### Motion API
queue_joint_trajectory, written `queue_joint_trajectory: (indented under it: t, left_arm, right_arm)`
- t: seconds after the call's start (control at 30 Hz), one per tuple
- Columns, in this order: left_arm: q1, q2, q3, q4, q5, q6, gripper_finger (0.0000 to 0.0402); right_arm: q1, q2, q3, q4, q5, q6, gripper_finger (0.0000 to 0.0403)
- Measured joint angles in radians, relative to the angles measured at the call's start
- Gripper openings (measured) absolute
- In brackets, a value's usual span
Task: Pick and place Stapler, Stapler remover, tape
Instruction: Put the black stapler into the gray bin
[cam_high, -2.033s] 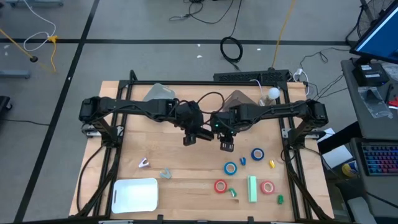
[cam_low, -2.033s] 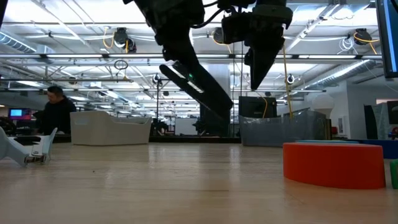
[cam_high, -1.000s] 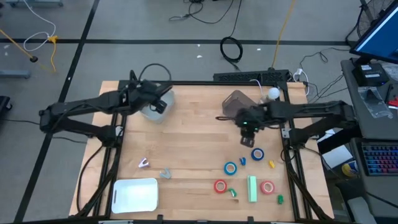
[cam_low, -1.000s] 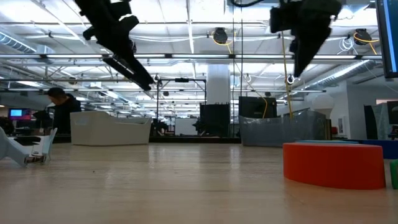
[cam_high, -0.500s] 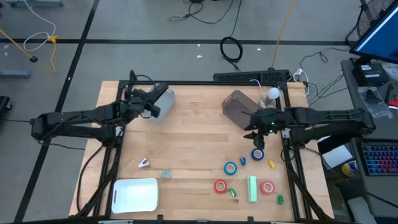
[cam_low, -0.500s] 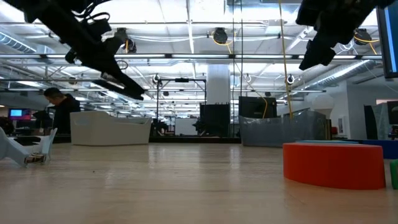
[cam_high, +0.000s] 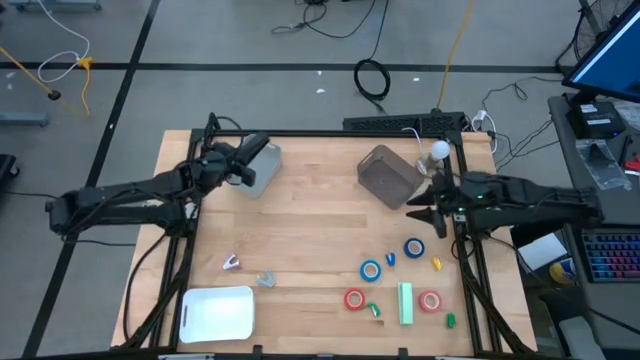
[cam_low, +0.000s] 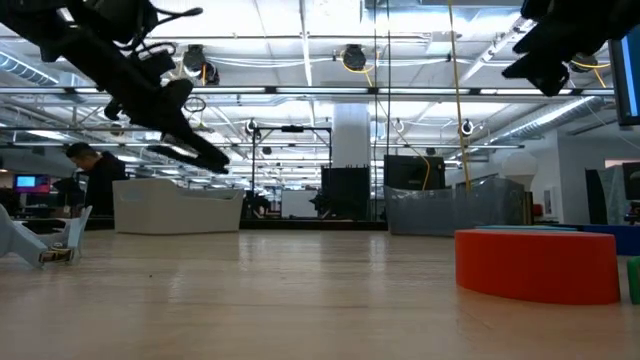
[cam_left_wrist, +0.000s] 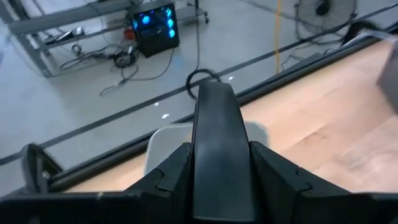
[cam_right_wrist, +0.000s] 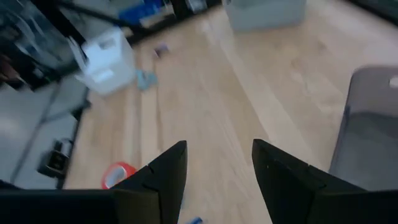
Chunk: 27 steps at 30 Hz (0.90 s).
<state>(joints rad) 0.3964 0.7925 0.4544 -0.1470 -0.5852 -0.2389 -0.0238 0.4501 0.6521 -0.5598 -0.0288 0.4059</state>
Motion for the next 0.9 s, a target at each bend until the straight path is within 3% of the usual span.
queue_joint_trajectory:
  t: [0.13,0.33,0.9]
  left_arm:
    - [0.030,0.000,-0.039,0.055,0.084,-0.019,0.0137]
    - [0.029,0.000,-0.042,0.016,0.091,-0.036,0.0137]
    - [0.040,0.013,-0.042,-0.064,0.055,-0.079,0.0137]
  right_arm:
    - [0.000,-0.097,-0.037,0.037,-0.001,0.018,0.0173]
    - [0.000,-0.176,-0.085,0.062,-0.002,0.087,0.0173]
    - [0.000,-0.184,-0.092,0.079,0.000,0.096,0.0173]
